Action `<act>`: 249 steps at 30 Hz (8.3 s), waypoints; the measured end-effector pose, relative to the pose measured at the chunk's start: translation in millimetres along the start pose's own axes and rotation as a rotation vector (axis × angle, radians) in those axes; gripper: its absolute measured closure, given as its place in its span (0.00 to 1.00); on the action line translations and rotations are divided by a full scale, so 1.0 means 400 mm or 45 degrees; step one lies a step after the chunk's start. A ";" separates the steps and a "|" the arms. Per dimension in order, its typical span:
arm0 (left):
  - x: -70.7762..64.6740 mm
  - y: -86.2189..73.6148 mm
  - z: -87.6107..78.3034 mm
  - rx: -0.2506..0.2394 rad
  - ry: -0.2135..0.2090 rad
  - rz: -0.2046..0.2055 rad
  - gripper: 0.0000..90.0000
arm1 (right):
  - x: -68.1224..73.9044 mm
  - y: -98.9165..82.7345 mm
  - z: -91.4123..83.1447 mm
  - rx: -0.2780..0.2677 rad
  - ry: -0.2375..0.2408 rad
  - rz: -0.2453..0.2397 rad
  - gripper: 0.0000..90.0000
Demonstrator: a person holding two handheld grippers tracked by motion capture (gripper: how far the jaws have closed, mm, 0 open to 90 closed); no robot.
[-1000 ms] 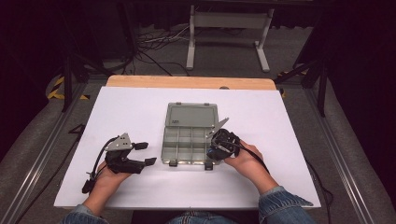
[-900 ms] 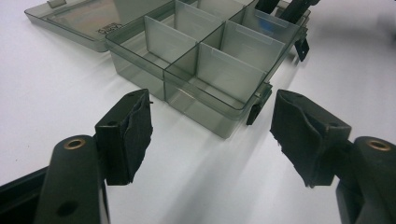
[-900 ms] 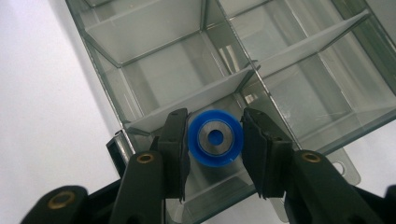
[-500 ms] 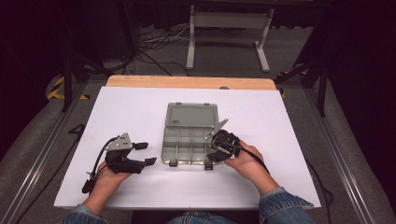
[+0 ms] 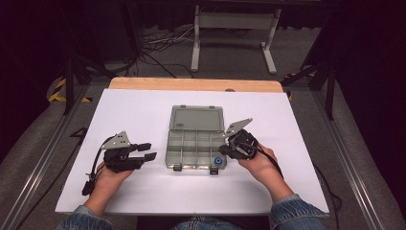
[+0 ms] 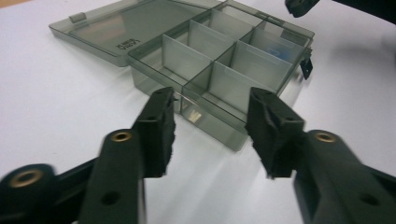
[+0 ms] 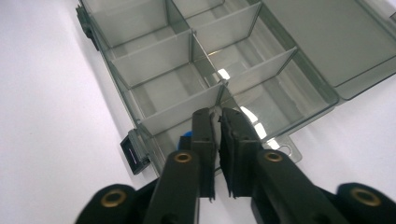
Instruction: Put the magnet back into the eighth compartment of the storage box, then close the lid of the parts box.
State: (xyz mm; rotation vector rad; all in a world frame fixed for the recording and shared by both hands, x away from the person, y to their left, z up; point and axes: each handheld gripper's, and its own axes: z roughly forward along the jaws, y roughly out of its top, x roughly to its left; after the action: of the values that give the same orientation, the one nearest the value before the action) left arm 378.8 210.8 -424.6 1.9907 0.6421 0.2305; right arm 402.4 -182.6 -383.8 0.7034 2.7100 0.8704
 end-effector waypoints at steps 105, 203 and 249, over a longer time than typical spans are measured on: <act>0.257 0.175 0.281 0.460 0.151 -0.220 0.99 | -0.341 0.050 0.127 0.105 -0.043 0.300 0.99; 0.237 0.193 0.308 0.411 0.203 -0.176 1.00 | -0.354 0.053 0.136 -0.036 -0.055 0.306 1.00; 0.190 0.234 0.220 0.261 0.163 -0.097 1.00 | -0.287 0.064 0.017 -0.246 -0.078 0.171 1.00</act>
State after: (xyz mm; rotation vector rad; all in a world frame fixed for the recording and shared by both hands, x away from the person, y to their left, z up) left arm 511.6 149.6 -395.0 2.1544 0.8510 0.2564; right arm 513.3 -218.5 -368.2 0.8616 2.5057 1.1048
